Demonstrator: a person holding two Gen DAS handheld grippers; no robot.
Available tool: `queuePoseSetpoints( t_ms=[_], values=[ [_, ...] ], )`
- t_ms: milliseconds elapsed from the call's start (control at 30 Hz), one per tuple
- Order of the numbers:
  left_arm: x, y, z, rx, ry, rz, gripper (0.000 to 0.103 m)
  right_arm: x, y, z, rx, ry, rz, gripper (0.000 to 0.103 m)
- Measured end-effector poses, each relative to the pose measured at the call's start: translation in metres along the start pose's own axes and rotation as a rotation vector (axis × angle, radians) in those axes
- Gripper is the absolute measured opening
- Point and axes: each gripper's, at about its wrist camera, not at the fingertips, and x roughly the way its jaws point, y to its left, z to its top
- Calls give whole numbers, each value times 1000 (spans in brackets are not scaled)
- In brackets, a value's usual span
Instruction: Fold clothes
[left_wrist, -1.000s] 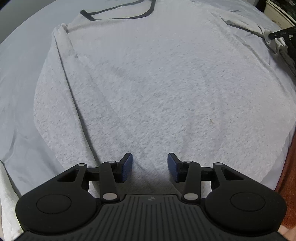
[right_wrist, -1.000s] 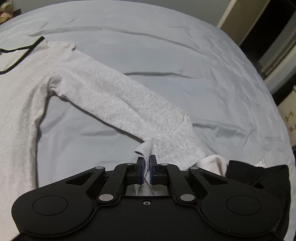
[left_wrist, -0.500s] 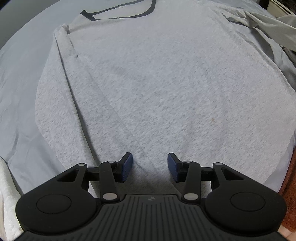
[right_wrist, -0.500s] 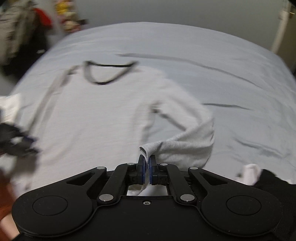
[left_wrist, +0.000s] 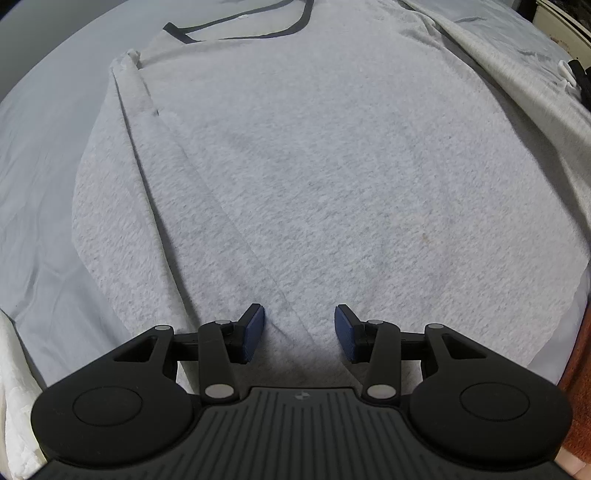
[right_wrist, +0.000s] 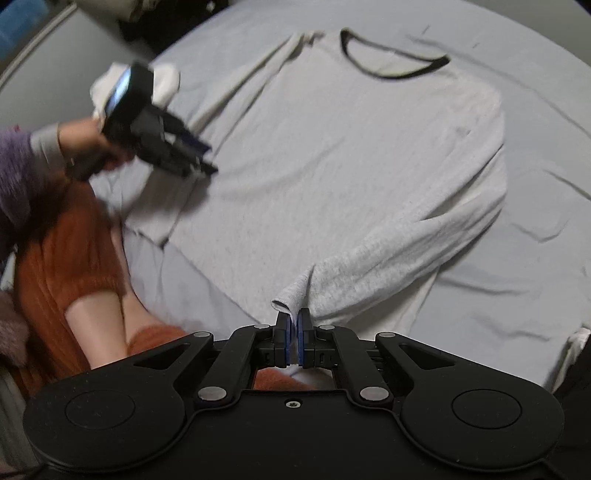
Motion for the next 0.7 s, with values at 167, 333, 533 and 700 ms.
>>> queuePoseSetpoints(
  t_ms=[167, 333, 533, 700],
  values=[
    [-4, 0, -1, -1, -8, -2, 41, 48, 2, 0, -1, 134, -46, 3],
    [-4, 2, -4, -1, -22, -8, 42, 72, -9, -10, 28, 239, -131, 3],
    [-1, 4, -4, -16, -24, -20, 44, 70, -33, -34, 122, 310, -236, 7],
    [-3, 4, -6, -21, -33, -22, 44, 54, -39, -32, 152, 228, -297, 44]
  ],
)
